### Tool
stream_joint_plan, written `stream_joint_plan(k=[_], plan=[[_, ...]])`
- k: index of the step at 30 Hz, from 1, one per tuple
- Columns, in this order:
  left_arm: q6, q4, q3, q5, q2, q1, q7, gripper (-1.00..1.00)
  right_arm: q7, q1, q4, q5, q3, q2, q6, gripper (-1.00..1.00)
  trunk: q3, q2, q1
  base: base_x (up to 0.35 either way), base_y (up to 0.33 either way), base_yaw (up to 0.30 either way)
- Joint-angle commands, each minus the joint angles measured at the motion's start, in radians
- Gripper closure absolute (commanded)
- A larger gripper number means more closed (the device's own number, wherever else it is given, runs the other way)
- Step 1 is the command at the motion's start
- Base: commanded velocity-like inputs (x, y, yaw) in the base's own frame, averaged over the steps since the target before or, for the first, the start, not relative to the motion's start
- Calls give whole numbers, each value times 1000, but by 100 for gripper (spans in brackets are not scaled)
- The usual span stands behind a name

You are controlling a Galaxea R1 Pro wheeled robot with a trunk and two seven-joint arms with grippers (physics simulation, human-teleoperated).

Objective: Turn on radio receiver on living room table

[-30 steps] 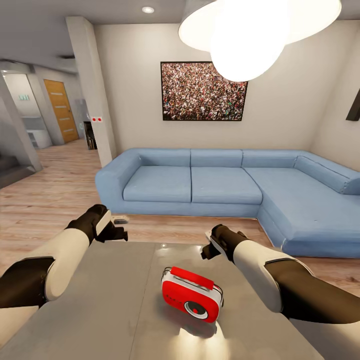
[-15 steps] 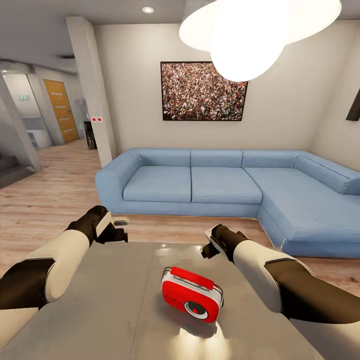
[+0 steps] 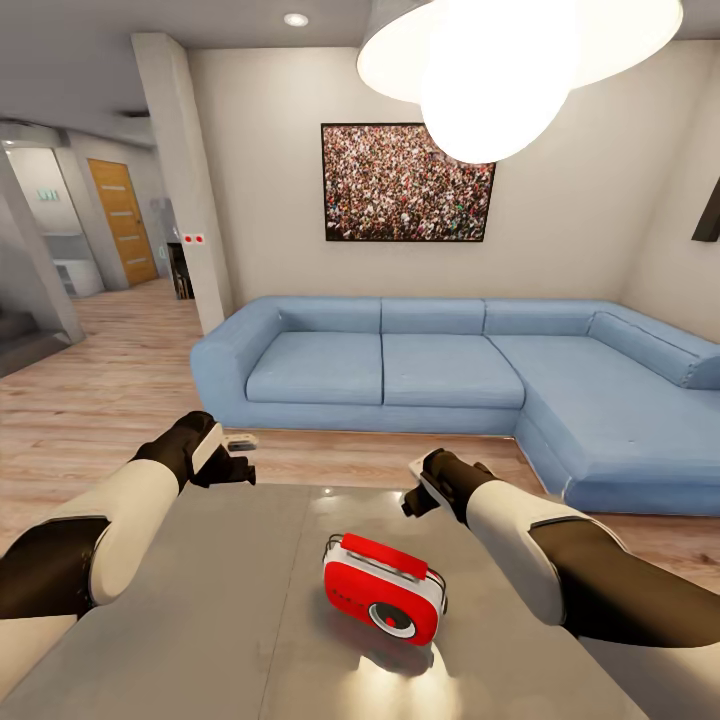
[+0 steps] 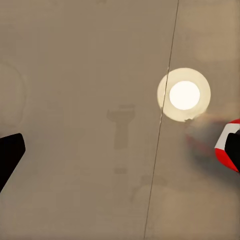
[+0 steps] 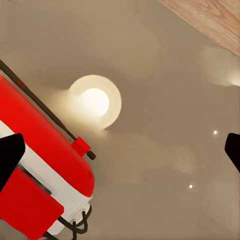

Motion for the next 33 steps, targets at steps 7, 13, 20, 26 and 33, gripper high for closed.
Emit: stream_joint_plan(k=[7, 13, 20, 26, 33], plan=[[0, 0, 0, 0, 0, 1, 0, -100, 103, 1, -2, -10, -6, 0, 2, -100, 0, 0, 0, 0, 0, 0], [0, 0, 0, 0, 0, 2, 0, -100, 111, 0, -3, -110, -7, 0, 2, -100, 0, 0, 0, 0, 0, 0], [0, 0, 0, 0, 0, 2, 0, -100, 108, 1, -3, -218, -8, 0, 3, -100, 0, 0, 0, 0, 0, 0], [0, 1, 0, 0, 0, 3, 0, -100, 109, 1, -2, -258, -8, 0, 3, -100, 0, 0, 0, 0, 0, 0], [0, 1, 0, 0, 0, 3, 0, -100, 109, 1, 0, -347, -8, 0, 4, -100, 0, 0, 0, 0, 0, 0]])
